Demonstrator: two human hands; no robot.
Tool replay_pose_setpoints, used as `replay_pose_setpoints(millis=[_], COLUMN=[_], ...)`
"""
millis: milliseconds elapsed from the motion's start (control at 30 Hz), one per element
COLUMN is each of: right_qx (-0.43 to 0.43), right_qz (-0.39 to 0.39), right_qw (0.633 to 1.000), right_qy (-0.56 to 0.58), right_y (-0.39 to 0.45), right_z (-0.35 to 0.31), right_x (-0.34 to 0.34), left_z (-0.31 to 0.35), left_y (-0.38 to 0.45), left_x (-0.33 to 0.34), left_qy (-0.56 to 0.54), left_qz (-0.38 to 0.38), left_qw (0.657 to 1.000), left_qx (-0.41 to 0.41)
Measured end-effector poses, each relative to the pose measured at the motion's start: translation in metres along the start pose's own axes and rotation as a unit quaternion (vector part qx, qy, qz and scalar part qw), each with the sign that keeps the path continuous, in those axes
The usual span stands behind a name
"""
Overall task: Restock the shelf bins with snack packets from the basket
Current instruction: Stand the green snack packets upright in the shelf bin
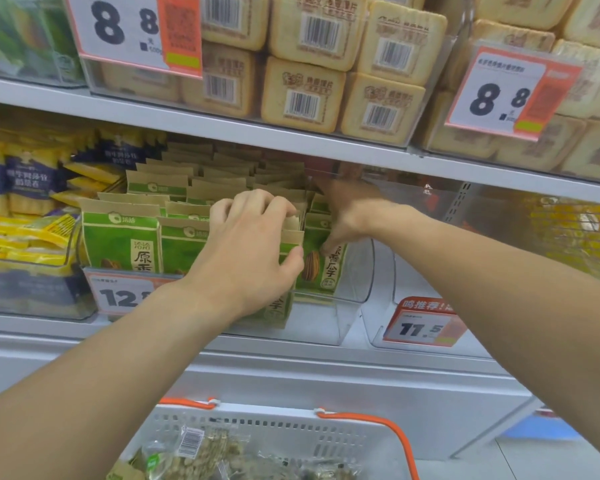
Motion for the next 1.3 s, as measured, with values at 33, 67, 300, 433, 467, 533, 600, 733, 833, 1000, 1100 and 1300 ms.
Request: replay_pose_setpoints(millis=[33, 67, 300, 433, 467, 533, 600, 733, 833, 1000, 1100, 1300], right_qx=[0.003, 0.004, 0.021, 0.023, 0.024, 0.025, 0.022, 0.011, 0.017, 0.031, 0.042, 0.050], right_qz=[0.004, 0.009, 0.019, -0.026, -0.037, -0.040, -0.035, -0.046, -0.046, -0.016, 0.022, 0.027], right_qw=[1.000, 1.000, 0.999, 0.999, 0.999, 0.999, 0.999, 0.999, 0.999, 0.999, 0.999, 0.997], right_qy=[0.009, 0.017, 0.019, -0.006, -0.006, 0.003, 0.000, -0.013, -0.014, 0.016, 0.009, 0.058], right_y=[0.003, 0.005, 0.013, 0.010, 0.009, 0.008, 0.007, 0.007, 0.015, 0.037, 0.054, 0.071], right_z=[0.003, 0.005, 0.019, 0.016, 0.013, 0.009, 0.007, 0.008, 0.014, 0.033, 0.041, 0.049], right_x=[0.000, 0.000, 0.001, 0.005, 0.005, 0.004, 0.000, -0.001, 0.002, 0.009, 0.021, 0.024], left_z=[-0.001, -0.001, -0.002, -0.002, -0.001, -0.001, -0.001, 0.001, 0.000, -0.001, -0.002, -0.003], left_y=[0.001, 0.001, 0.006, 0.008, 0.009, 0.009, 0.009, 0.009, 0.011, 0.013, 0.013, 0.020], left_x=[0.000, 0.001, 0.006, 0.007, 0.008, 0.008, 0.008, 0.008, 0.011, 0.011, 0.011, 0.016], left_qy=[0.000, -0.001, 0.002, 0.031, 0.036, 0.043, 0.051, 0.076, 0.087, 0.095, 0.094, 0.082], left_qz=[0.001, 0.001, 0.009, 0.002, -0.002, -0.011, -0.018, -0.028, -0.033, -0.044, -0.038, -0.042], left_qw=[1.000, 1.000, 1.000, 0.999, 0.999, 0.999, 0.998, 0.997, 0.996, 0.994, 0.995, 0.996], left_qx=[0.001, 0.001, 0.013, 0.026, 0.025, 0.020, 0.017, 0.012, 0.006, 0.008, 0.010, 0.005])
Point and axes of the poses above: each hand's wrist, its own y-axis towards the middle knuckle, its own x-axis out of the palm, z = x × y, the point moved 7 cm from there along y, towards the middle knuckle, and after that the axes turned 8 degrees about -x, right-handed, at the moved point
